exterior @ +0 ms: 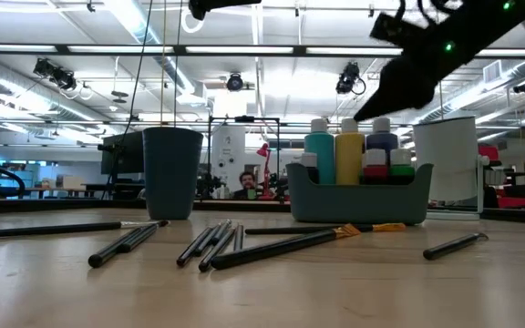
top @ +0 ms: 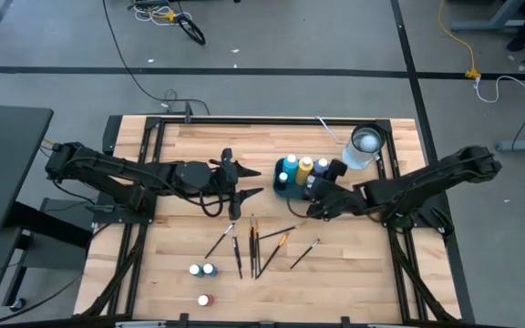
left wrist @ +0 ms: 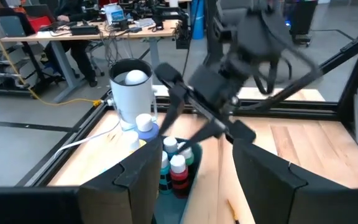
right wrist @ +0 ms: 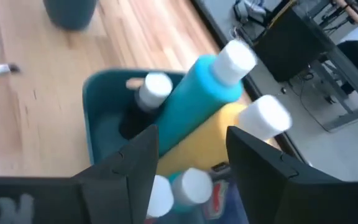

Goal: Pick & Place Paint Supplies
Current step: Put the small dark blue paint bottle into the blue bin

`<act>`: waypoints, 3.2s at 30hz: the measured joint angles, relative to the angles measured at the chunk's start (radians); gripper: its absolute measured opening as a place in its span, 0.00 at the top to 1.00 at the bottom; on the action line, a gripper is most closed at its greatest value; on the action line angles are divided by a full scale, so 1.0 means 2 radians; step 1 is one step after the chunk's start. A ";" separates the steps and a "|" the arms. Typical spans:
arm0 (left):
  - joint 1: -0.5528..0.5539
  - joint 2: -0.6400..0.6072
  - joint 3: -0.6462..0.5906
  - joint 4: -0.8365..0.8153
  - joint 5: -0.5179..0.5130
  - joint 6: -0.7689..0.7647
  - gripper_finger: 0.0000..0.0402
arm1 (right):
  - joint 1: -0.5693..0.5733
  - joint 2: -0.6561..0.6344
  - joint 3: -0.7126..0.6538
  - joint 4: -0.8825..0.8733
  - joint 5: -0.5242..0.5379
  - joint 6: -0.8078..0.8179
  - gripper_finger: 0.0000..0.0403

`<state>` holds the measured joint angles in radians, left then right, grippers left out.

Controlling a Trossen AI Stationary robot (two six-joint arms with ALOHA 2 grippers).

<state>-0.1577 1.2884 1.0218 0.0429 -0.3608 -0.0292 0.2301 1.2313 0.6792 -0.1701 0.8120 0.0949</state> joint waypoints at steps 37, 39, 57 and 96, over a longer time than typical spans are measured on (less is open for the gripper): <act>-0.251 0.035 -0.088 -0.137 0.110 -0.224 0.48 | 0.029 -0.058 0.000 0.144 -0.115 -0.027 0.52; -0.261 0.050 -0.091 -0.159 0.109 -0.238 0.48 | 0.029 -0.058 0.000 0.144 -0.114 -0.027 0.52; -0.264 0.084 -0.090 -0.196 0.119 -0.254 0.62 | 0.029 -0.058 0.000 0.142 -0.114 -0.026 0.52; 0.106 0.220 0.055 0.017 0.166 0.121 0.67 | 0.059 -0.185 0.000 -0.131 -0.047 0.041 0.52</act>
<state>0.0544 1.7284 1.1322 0.0778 -0.0292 0.2138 0.3481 0.8623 0.6800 -0.4325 0.7181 0.1764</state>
